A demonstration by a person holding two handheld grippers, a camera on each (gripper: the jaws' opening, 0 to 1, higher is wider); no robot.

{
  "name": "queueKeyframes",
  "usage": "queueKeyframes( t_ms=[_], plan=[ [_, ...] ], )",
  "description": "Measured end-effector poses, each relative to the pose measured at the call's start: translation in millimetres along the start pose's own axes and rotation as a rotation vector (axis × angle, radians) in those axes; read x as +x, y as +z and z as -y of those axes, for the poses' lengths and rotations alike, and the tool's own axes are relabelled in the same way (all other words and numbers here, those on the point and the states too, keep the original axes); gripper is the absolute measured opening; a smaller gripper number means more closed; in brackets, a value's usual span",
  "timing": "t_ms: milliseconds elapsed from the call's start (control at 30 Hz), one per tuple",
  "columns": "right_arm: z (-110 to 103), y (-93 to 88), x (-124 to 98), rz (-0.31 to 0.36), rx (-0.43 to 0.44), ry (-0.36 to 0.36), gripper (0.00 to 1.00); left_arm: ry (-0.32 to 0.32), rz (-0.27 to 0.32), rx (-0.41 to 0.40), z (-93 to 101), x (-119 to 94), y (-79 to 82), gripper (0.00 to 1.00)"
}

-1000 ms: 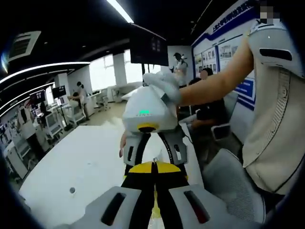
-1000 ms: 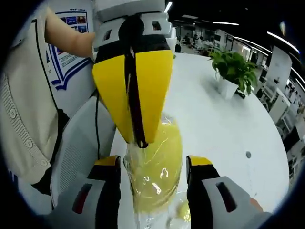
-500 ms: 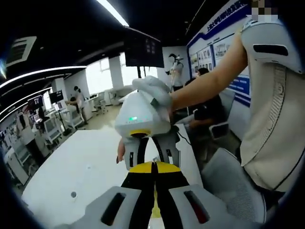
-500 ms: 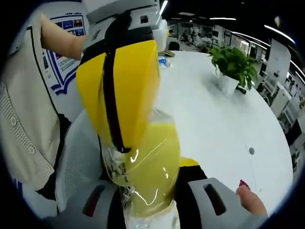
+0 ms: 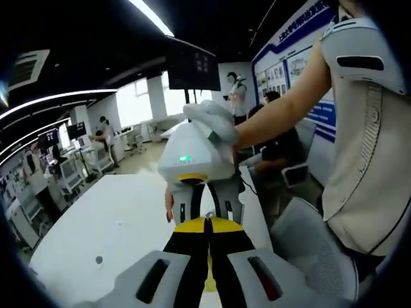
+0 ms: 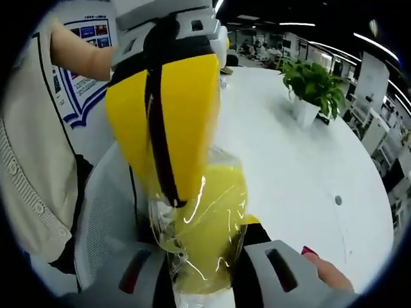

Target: Compare the silicone blocks by pressing each to a similar depth, holding the contact briefly, and releasing to observe deformation and rebound differences across the visible hardness samples.

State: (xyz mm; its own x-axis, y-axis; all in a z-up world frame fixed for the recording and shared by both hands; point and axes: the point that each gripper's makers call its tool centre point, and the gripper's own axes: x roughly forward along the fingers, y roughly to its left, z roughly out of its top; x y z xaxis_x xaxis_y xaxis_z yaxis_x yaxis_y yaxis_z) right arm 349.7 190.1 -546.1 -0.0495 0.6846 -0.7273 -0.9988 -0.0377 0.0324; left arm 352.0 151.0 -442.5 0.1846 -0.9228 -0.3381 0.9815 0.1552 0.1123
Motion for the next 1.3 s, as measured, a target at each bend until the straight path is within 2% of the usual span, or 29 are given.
queueKeyframes(
  t_ms=[67,200,333,433,467,600,633,767,800,933,967,1000,1033,1100,1300],
  plan=[
    [1,-0.2,-1,-0.002,-0.037,-0.023,0.13,-0.005,-0.001,0.003,1.1,0,0.0,0.0],
    [-3,-2.2,-2,-0.014,-0.024,0.002,0.08,-0.009,0.001,0.013,3.0,2,0.7,0.0],
    [-2,-6.0,-2,-0.029,-0.038,-0.004,0.06,-0.006,-0.011,0.026,3.5,5,-1.8,0.0],
    [-1,-7.2,-2,-0.034,-0.04,-0.003,0.05,-0.005,-0.008,0.022,2.9,5,-2.3,0.0],
    [-3,-8.4,-2,-0.039,-0.013,0.013,0.05,-0.005,-0.008,0.022,2.8,5,-2.3,0.0],
    [-3,-9.0,-2,-0.044,-0.034,0.0,0.04,-0.002,-0.014,0.024,3.5,5,-2.2,0.0],
    [-7,-10.4,-1,-0.053,-0.012,0.028,0.04,-0.003,-0.015,0.023,6.5,6,-2.3,0.0],
    [-7,-10.9,-1,-0.059,-0.058,0.009,0.04,-0.003,-0.014,0.027,11.7,7,-3.1,0.0],
    [-13,-13.2,-1,-0.069,-0.021,0.049,0.04,-0.005,-0.015,0.027,13.4,7,-3.3,0.0],
    [-9,-13.6,0,-0.067,-0.056,0.026,0.04,0.001,-0.027,0.04,14.9,8,-5.0,0.0],
    [-13,-14.0,0,-0.071,-0.034,0.049,0.04,-0.004,-0.025,0.037,15.9,8,-4.7,0.0],
    [-8,-10.3,0,-0.052,-0.077,0.016,0.04,-0.005,-0.023,0.035,16.3,8,-4.0,0.0],
    [-12,-12.8,-1,-0.07,-0.035,0.041,0.04,-0.006,-0.022,0.036,16.2,8,-4.1,0.0],
    [-11,-9.2,-1,-0.05,-0.059,0.026,0.04,-0.012,-0.007,0.02,15.9,6,-2.1,0.0],
    [-9,-8.9,-2,-0.054,-0.042,0.035,0.04,-0.005,-0.013,0.043,17.6,7,0.0,0.0]
  ],
)
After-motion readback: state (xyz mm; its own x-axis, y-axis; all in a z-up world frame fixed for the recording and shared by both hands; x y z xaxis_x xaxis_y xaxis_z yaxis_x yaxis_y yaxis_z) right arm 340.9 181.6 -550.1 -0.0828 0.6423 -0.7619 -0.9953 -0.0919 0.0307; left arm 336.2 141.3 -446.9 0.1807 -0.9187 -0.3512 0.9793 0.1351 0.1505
